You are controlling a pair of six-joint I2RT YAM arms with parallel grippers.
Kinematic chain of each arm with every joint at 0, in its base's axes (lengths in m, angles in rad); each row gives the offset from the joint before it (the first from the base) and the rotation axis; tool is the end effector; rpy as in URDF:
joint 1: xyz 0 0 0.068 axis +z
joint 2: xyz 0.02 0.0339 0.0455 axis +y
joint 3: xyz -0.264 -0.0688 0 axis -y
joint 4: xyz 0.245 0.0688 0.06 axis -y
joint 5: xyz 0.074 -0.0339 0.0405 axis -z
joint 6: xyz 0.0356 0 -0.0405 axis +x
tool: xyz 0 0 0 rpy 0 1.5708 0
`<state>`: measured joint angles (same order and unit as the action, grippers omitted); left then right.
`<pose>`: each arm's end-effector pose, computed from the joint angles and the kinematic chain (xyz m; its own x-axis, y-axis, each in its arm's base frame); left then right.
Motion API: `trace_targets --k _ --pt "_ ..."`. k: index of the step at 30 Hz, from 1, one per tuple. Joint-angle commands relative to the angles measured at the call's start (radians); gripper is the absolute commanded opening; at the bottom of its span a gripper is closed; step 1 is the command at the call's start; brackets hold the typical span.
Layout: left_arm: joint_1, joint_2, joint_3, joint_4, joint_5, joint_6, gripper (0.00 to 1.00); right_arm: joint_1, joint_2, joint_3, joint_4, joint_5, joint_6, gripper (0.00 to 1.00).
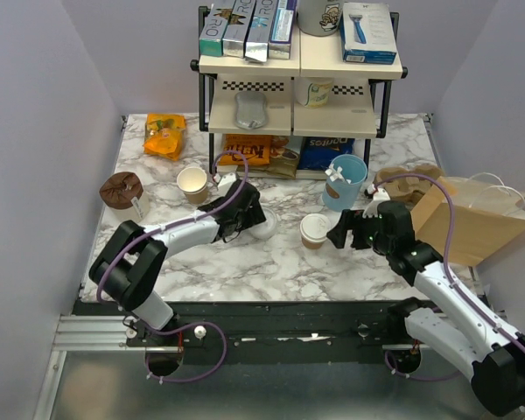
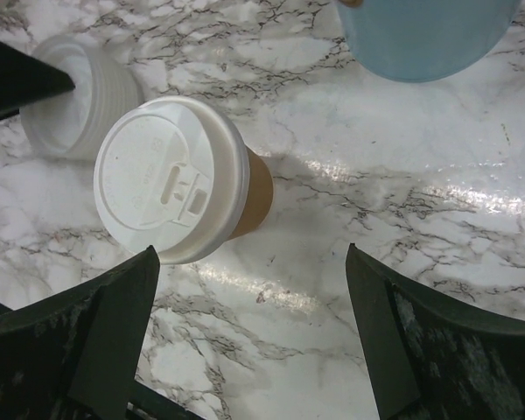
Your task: Pack the takeout coffee
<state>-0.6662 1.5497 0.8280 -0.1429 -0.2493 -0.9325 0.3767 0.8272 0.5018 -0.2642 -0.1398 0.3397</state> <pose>0.2479 -0.1837 0.1781 -0.7363 -0.4112 -0.5374 -0.1985 0.8905 -0.4093 0.1687 0.0721 0.2256 -0.6448 0.0998 -0.7578 -0.2727 0.8962 0.3500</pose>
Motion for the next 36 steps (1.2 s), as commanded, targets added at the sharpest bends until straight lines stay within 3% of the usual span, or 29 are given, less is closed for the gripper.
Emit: trace_targets --k 1,6,17,21,25,36 --pt "0.036 0.058 0.059 -0.020 -0.039 0.075 0.85 0.007 0.051 0.027 0.028 -0.056 0.024 0.95" --pt "0.059 0.108 0.152 -0.086 -0.171 0.087 0.84 0.024 0.133 0.063 0.108 -0.103 0.093 0.92" --pt "0.155 0.205 0.255 -0.055 -0.166 0.127 0.84 0.060 0.217 0.121 0.117 -0.033 0.168 0.92" --pt "0.165 0.213 0.293 -0.049 -0.150 0.139 0.89 0.080 0.257 0.144 0.096 0.012 0.180 0.90" --pt "0.163 0.162 0.278 -0.038 -0.102 0.147 0.96 0.093 0.280 0.138 0.095 0.037 0.206 0.88" --pt "0.148 -0.048 0.189 -0.038 -0.031 0.159 0.99 0.137 0.400 0.175 0.174 0.081 0.272 0.76"
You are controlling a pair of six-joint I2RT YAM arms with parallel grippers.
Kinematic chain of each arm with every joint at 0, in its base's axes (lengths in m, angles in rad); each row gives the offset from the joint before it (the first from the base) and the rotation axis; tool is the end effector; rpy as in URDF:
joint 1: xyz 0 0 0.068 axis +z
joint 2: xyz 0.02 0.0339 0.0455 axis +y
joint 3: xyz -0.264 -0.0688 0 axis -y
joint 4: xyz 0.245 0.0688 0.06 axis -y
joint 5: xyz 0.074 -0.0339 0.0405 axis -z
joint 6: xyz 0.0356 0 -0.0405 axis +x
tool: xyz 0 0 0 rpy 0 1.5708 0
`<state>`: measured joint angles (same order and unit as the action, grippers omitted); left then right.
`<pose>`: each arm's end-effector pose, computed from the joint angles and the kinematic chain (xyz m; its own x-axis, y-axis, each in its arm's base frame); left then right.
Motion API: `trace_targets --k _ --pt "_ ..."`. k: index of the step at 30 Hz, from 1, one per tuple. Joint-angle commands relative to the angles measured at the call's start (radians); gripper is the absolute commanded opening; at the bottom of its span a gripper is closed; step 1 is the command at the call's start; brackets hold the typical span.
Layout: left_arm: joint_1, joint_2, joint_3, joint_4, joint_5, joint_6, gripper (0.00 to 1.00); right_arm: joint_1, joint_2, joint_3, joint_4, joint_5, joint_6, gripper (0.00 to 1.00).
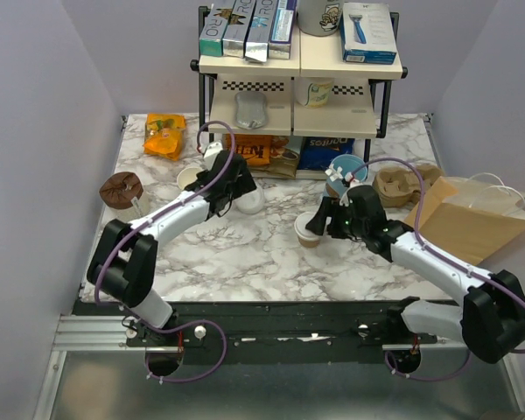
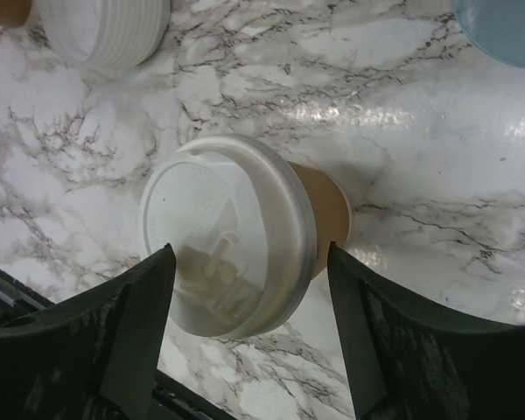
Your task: Pack the takeout coffee
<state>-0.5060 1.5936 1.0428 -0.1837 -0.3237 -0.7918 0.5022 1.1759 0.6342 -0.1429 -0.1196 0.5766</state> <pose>0.3083 -0.1579 0.2281 -0.5919 -0.4433 -0.6731 -0.2394 0.8942 -0.3784 0.2118 0.1212 0.2131 -0.7694 0.1950 -0.6083 -0.1664 0.8582 0.4856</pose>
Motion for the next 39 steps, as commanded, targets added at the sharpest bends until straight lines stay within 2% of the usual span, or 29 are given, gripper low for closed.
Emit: trace_targets --k 1,7,16,25,30,35,39 --pt "-0.017 -0.131 -0.035 0.004 0.043 0.019 0.99 0.013 0.060 0.048 0.057 0.067 0.043 0.74" --pt "-0.031 -0.311 -0.154 0.030 0.081 0.002 0.99 0.018 0.166 0.120 0.112 0.115 0.063 0.68" --pt "-0.042 -0.507 -0.291 0.018 0.094 -0.037 0.99 0.024 0.350 0.277 0.195 0.149 0.084 0.66" --pt "-0.043 -0.549 -0.311 -0.010 0.077 -0.037 0.99 0.024 0.442 0.320 0.269 0.152 0.089 0.63" --pt "-0.043 -0.560 -0.308 -0.025 0.057 -0.035 0.99 0.029 0.410 0.260 0.253 0.145 0.083 0.59" --pt "-0.051 -0.540 -0.313 0.015 0.147 -0.037 0.99 0.029 0.355 0.190 0.253 0.182 0.075 0.57" --pt "-0.078 -0.517 -0.323 0.070 0.196 -0.040 0.99 0.029 0.326 0.119 0.362 0.198 0.088 0.52"
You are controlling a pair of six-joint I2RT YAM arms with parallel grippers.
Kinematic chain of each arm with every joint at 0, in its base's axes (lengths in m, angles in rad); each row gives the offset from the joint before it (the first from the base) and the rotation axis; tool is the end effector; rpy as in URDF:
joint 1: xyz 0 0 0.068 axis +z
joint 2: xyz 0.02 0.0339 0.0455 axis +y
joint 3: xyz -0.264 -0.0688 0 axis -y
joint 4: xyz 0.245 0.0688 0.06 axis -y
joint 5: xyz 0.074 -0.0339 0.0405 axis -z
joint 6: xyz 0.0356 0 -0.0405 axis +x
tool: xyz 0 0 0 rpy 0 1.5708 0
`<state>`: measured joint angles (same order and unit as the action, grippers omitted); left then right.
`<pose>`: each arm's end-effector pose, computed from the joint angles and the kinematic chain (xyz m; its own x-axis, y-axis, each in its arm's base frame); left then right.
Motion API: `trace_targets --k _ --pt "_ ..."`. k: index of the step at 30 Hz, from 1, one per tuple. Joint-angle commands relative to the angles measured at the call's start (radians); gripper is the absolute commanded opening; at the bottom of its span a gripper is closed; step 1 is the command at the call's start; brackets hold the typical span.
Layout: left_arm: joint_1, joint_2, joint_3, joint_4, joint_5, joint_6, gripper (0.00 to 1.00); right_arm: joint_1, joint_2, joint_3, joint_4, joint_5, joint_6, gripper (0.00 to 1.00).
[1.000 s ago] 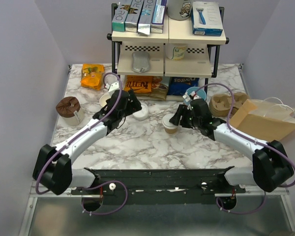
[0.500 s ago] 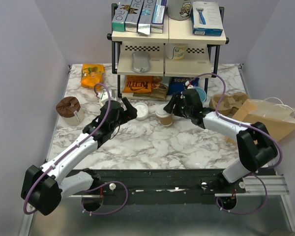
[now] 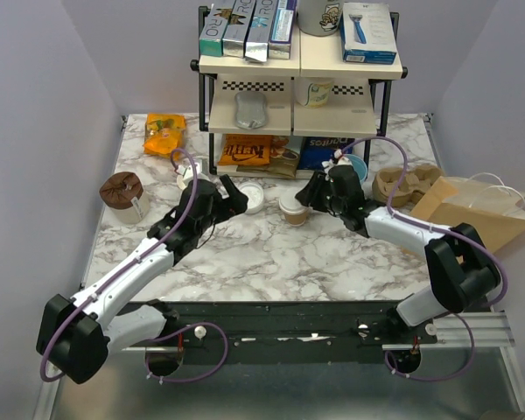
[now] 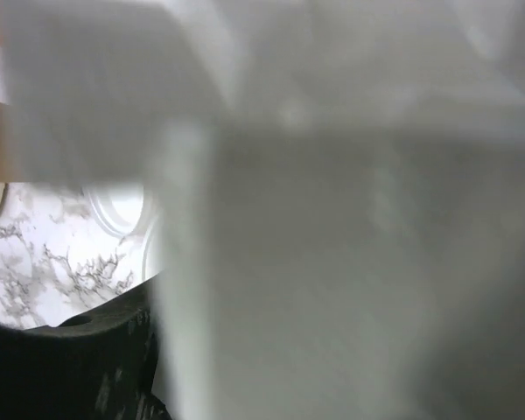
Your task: Pack the takeout coffee
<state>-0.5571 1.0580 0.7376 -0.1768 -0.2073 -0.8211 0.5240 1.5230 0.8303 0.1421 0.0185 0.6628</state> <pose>0.2055 -0.1194 0.2714 -0.5422 -0.5061 -0.6708 -0.0484 0.8157 -0.5764 0.2840 0.1634 0.2096 -0.6565 0.3312 -0.6777 -0.1048 0.8497 0.5168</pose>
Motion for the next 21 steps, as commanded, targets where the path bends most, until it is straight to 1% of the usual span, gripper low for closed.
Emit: trace_targets --k 1,4,7,11,15,21 --pt "-0.032 0.032 -0.018 0.074 0.088 -0.012 0.99 0.007 -0.021 -0.086 0.106 0.058 0.004 0.45" --pt "-0.058 0.057 -0.009 0.089 0.094 -0.019 0.99 0.007 -0.004 -0.100 0.163 0.069 0.041 0.36" --pt "-0.079 0.066 -0.006 0.095 0.089 -0.027 0.99 0.007 0.005 -0.121 0.217 0.087 0.084 0.34" --pt "-0.092 0.073 -0.003 0.106 0.083 -0.032 0.99 0.007 -0.006 -0.141 0.289 0.124 0.124 0.34" --pt "-0.095 0.076 -0.003 0.115 0.080 -0.035 0.99 0.007 0.000 -0.146 0.358 0.208 0.156 0.34" --pt "-0.096 0.074 -0.003 0.109 0.068 -0.038 0.99 0.007 0.080 -0.102 0.421 0.210 0.179 0.34"
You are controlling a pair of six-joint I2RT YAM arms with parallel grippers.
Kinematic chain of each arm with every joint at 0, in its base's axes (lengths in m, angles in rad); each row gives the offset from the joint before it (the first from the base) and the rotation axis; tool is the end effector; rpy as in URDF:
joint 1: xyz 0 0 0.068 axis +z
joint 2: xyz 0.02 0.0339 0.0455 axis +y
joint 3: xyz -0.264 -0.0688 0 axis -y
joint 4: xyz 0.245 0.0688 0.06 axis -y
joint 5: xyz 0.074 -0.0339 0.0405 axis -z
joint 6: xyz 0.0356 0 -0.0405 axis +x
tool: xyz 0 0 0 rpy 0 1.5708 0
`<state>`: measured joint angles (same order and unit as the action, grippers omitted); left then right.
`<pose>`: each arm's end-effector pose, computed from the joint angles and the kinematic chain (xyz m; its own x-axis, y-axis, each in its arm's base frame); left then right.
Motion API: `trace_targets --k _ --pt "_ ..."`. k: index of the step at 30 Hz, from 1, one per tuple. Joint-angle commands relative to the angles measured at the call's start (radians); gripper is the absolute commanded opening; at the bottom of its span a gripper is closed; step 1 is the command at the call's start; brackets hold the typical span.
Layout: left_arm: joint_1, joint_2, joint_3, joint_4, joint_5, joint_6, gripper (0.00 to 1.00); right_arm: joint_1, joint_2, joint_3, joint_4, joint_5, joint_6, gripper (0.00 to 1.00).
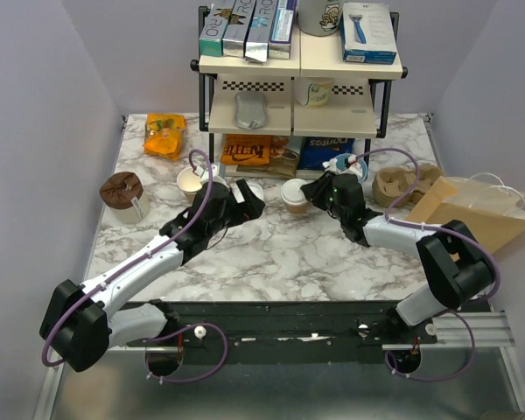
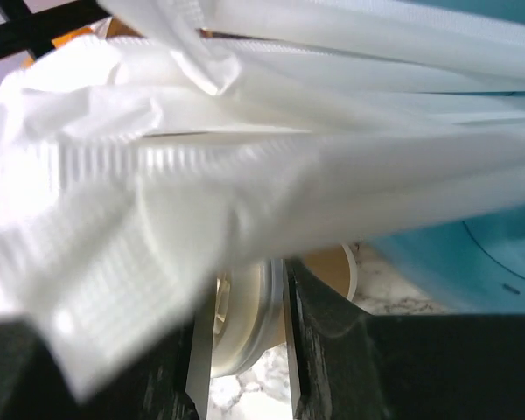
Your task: Pack the takeout coffee
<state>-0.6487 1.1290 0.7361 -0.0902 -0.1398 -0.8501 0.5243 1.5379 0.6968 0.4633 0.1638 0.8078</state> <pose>0.2047 -0.1490 0.2630 -0.6199 -0.4637 -0.6330 0.0518 0.7808 -0.6226 0.2806 0.1556 0.1945 -0.4828 0.5445 -0.6858 -0.0199 0.7762 0.6302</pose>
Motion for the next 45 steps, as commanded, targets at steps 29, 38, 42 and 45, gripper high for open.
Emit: trace_targets --k 29,38,42,45 --pt "-0.016 -0.041 -0.027 -0.002 -0.030 -0.017 0.99 0.037 -0.096 0.040 -0.095 0.076 -0.050 0.84" --pt "-0.016 -0.098 -0.032 -0.013 -0.029 0.013 0.99 0.075 -0.402 -0.086 -0.307 -0.061 -0.260 0.91" --pt "-0.014 -0.109 -0.034 0.001 -0.006 0.026 0.99 0.075 -0.648 -0.112 -0.451 0.021 -0.334 0.98" --pt "-0.014 -0.112 -0.021 -0.019 -0.017 0.036 0.99 0.071 -0.810 -0.071 -0.607 0.157 -0.407 1.00"
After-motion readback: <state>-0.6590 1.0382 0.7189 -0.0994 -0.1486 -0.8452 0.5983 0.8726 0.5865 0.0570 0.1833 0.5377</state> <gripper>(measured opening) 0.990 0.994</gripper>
